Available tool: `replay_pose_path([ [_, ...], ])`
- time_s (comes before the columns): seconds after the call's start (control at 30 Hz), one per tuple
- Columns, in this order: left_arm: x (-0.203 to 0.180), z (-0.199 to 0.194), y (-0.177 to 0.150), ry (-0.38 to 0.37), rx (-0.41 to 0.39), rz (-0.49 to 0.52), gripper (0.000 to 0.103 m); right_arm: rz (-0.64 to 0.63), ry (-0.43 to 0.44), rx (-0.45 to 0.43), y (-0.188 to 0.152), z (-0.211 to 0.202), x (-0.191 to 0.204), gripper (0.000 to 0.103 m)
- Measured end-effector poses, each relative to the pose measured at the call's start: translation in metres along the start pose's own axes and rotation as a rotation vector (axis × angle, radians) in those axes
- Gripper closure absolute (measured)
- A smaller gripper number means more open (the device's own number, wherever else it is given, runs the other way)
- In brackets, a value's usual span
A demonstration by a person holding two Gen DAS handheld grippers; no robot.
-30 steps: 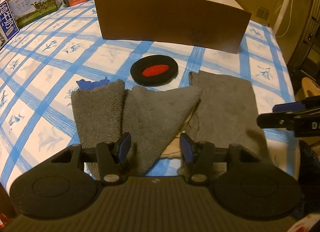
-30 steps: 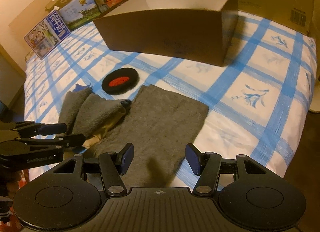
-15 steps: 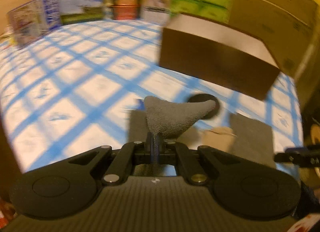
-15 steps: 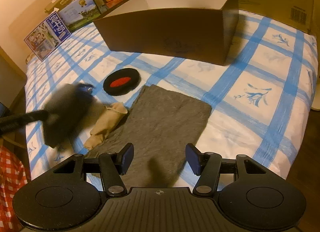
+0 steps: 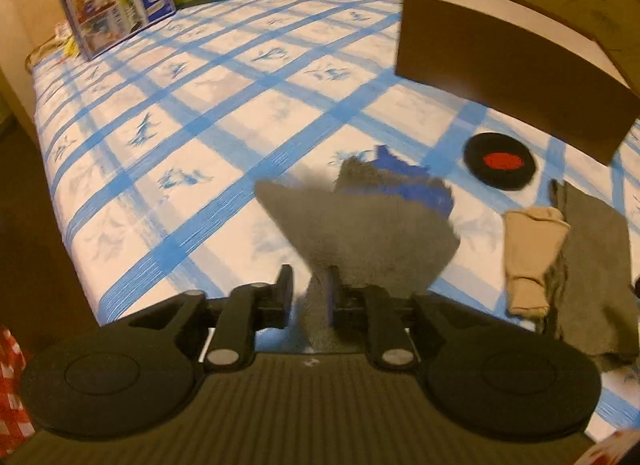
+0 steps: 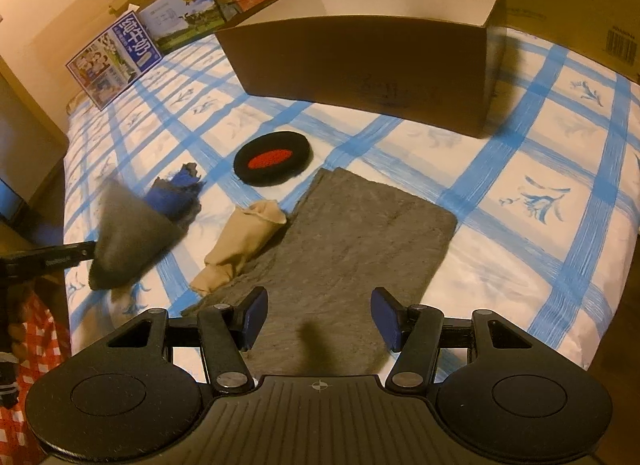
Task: Organize soft objects
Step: 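Grasp the grey cloth with the left tool and lift it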
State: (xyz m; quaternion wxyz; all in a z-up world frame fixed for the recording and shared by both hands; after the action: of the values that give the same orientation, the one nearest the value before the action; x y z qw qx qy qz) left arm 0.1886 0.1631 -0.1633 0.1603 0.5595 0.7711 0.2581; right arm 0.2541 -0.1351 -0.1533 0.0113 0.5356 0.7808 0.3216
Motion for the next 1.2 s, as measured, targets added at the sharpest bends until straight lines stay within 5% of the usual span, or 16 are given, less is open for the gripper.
replay_pose_path([
  [0.2,-0.016,-0.019,0.001,-0.025,-0.038,0.090,0.058,0.003,-0.003,-0.003,0.002,0.000,-0.001,0.046],
  [0.37,-0.035,-0.032,0.004,-0.055,-0.071,0.138,0.052,-0.003,0.005,0.003,0.002,0.002,0.001,0.046],
  [0.47,-0.047,-0.032,0.004,-0.076,-0.091,0.183,0.038,-0.008,0.010,0.004,0.001,0.002,0.003,0.046],
  [0.9,-0.051,0.028,-0.005,0.023,0.001,0.265,0.035,-0.047,0.023,0.011,0.006,0.017,0.019,0.046],
  [1.2,-0.040,0.049,0.012,-0.064,0.032,0.103,0.031,-0.091,0.039,0.002,0.018,0.033,0.031,0.042],
])
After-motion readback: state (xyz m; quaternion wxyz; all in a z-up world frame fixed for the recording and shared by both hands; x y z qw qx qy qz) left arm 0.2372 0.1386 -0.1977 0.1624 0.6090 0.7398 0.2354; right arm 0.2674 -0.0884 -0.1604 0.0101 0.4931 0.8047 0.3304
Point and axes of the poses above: each gripper's, at about its wrist camera, not at the fingertips, and z roughly the way its jaws point, x to its left, y to its top, the point moved 5 cm from there along z, roughly the way its jaws point, and after that the axes turned 2 degrees about -z, right-handed, at the moved point
